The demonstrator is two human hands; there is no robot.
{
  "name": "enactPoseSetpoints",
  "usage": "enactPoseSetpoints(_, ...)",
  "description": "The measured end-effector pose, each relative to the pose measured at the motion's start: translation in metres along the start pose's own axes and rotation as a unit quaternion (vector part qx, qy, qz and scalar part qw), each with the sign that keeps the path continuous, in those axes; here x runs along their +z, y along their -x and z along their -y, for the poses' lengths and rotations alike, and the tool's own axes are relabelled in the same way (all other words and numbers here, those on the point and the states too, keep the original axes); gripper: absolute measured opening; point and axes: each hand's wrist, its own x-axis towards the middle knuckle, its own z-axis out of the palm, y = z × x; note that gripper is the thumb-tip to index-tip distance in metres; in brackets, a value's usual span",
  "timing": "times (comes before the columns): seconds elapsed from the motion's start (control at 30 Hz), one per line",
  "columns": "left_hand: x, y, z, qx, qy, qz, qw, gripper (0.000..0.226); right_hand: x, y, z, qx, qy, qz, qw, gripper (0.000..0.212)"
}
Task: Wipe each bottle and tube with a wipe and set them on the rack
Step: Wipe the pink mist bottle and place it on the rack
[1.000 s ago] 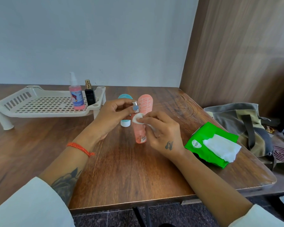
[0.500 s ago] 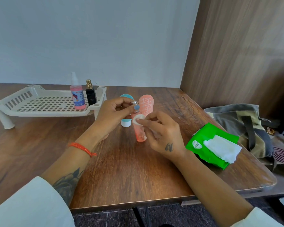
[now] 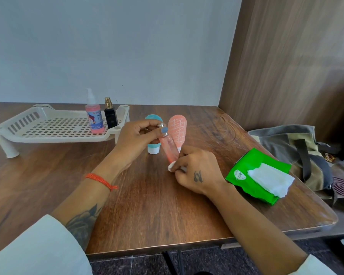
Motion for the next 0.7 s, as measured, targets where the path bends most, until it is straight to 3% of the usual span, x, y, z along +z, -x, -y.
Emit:
enactPoseSetpoints(0.2, -0.0009, -0.0005, -0.0013, 0.004, 0.004, 0.007, 1.000, 0.030, 0.0017, -0.0016, -0.0005, 0.027, -0.085, -0.192, 0.977, 0.023)
enactPoseSetpoints(0.37, -0.0008, 0.0003, -0.0024, 0.006, 0.013, 0.020, 1.000, 0.025, 0.0025, -0.0014, -0.0033, -0.013, -0.096, -0.136, 0.986, 0.015)
enactPoseSetpoints(0.57, -0.0006, -0.0012, -0.0016, 0.006, 0.016, 0.019, 1.000, 0.025, -0.0018, -0.0020, -0.0063, 0.041, -0.058, 0.050, 0.996, 0.017)
enactPoseSetpoints(0.63, -0.0008, -0.0015, -0.0008, 0.006, 0.019, 0.022, 1.000, 0.024, -0.0011, -0.0020, -0.0065, 0.056, -0.047, 0.007, 0.997, 0.016)
enactPoseSetpoints(0.7, -0.0012, -0.0013, -0.0004, 0.010, 0.027, 0.036, 0.999, 0.023, 0.0001, -0.0029, -0.0057, 0.046, -0.082, -0.121, 0.988, 0.015)
